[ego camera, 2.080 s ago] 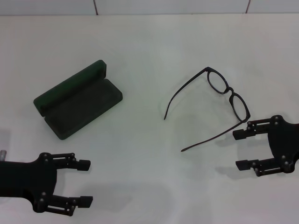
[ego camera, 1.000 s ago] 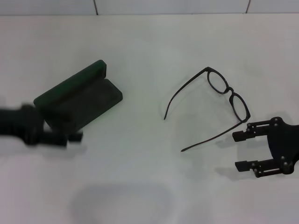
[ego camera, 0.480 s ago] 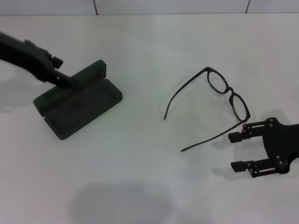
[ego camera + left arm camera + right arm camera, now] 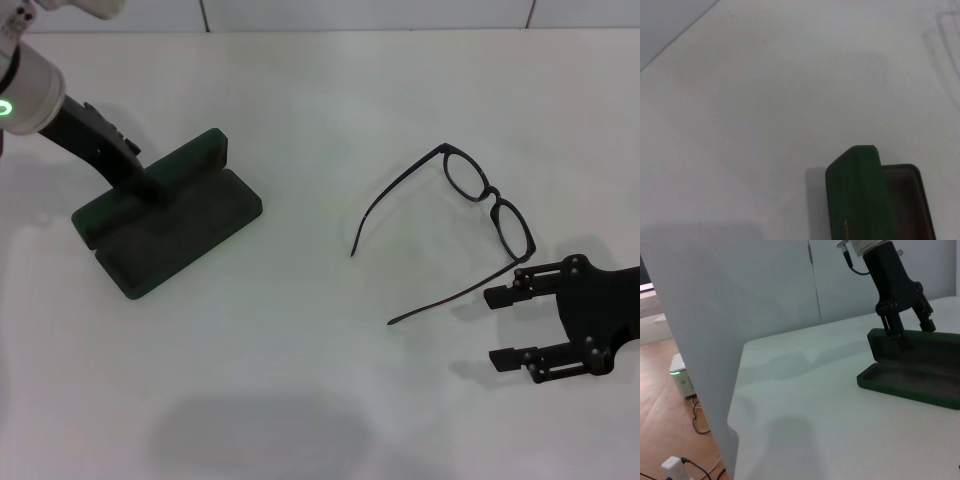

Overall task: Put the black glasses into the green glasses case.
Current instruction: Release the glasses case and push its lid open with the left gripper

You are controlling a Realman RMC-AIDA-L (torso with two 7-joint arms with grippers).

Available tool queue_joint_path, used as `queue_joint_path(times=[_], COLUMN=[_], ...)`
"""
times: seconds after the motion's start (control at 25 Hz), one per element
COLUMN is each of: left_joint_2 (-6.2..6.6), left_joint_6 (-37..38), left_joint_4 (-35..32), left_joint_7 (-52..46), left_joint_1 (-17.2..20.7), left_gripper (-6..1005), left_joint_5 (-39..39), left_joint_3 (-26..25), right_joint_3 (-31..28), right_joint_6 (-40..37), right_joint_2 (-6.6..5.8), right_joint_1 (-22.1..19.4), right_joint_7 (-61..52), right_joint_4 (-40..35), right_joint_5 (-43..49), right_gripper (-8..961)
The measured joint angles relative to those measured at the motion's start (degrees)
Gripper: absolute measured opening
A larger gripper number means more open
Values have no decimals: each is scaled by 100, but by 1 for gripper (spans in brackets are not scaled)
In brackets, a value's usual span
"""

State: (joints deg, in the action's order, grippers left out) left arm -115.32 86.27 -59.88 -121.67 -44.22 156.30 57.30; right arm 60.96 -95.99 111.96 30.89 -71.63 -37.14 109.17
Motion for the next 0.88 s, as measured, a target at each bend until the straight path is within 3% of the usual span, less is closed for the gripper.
queue_joint_path(times=[0.16,0.32,0.52,0.88], left_joint_2=[0,-16,-136,-137], left_joint_6=[-76,-86,-93,-68], left_joint_4=[9,-26,-468,-347], left_joint_7=[-9,90,241,252], left_joint_1=[-7,-9,163,130], left_gripper=[853,755,577,326], left_joint_5=[7,12,-57,-31], left_joint_3=[40,75,123,252], right_joint_3=[-15,-54,-63,-52], right_joint_6=[26,38,51,119], right_joint_2=[4,4,-6,-1], right_joint_1=[-6,-11,-22,-24], right_joint_7=[0,0,0,0], right_joint_4=[2,5,6,6], right_joint_5=[0,0,0,-1], right_gripper=[647,645,643,638])
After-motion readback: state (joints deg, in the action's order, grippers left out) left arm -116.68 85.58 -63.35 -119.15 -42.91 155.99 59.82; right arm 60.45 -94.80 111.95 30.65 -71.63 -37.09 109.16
